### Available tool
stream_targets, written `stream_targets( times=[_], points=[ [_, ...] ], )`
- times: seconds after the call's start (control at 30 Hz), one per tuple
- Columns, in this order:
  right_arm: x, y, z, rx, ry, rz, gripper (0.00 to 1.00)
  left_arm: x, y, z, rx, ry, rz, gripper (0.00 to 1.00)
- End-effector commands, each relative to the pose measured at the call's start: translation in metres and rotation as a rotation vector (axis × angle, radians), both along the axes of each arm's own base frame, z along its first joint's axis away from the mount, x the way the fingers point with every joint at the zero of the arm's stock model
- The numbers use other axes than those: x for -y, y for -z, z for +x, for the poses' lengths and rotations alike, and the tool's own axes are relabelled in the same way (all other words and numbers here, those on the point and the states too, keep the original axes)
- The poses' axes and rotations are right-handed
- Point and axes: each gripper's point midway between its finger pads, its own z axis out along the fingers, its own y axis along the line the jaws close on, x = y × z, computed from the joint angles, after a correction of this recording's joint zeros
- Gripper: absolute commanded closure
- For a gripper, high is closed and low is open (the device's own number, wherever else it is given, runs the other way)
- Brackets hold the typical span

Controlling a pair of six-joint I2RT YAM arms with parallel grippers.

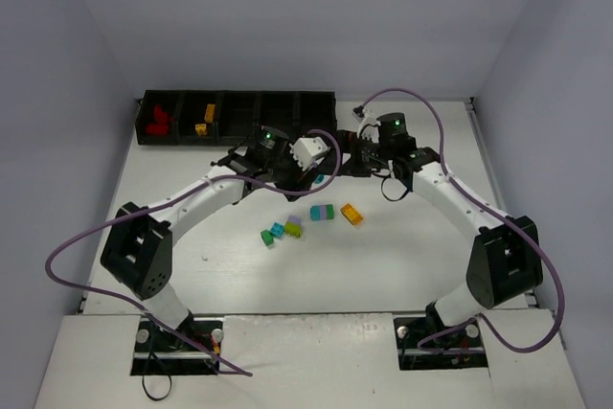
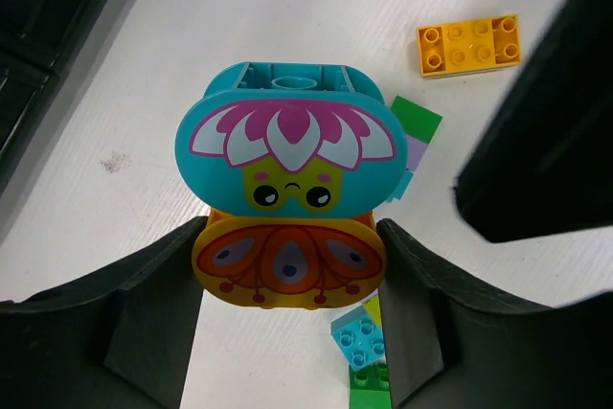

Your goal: Sort the legos into containers by color

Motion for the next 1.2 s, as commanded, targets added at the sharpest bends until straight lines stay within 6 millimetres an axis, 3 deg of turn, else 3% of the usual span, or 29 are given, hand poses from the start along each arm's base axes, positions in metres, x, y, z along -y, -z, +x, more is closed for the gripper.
stream_targets(
  times=[0.0, 0.1, 0.37, 0.93, 1.03, 1.07, 1.17],
  points=[
    [-0.015, -0.028, 0.007, 0.09, -0.06, 0.063, 0.17, 0.017, -0.044, 0.0, 0.138, 0.068, -0.08, 0.72],
    [-0.016, -0.018, 0.006, 0.064, -0.065, 0.062, 0.18, 0.019, -0.051, 0.001, 0.164, 0.066, -0.1, 0.72],
    [-0.02, -0.015, 0.01, 0.067, -0.076, 0.078, 0.24, 0.024, -0.054, -0.005, 0.163, 0.091, -0.123, 0.72],
    [-0.027, 0.004, 0.008, 0.023, -0.104, 0.113, 0.46, 0.026, -0.067, -0.018, 0.168, 0.103, -0.202, 0.72],
    [-0.026, 0.004, 0.007, 0.023, -0.104, 0.113, 0.61, 0.025, -0.066, -0.02, 0.162, 0.103, -0.201, 0.72],
    [-0.026, 0.004, 0.007, 0.027, -0.104, 0.113, 0.73, 0.025, -0.066, -0.02, 0.163, 0.102, -0.2, 0.72],
    [-0.023, 0.002, 0.007, 0.036, -0.1, 0.113, 0.96, 0.022, -0.057, -0.021, 0.146, 0.097, -0.188, 0.76]
  ],
)
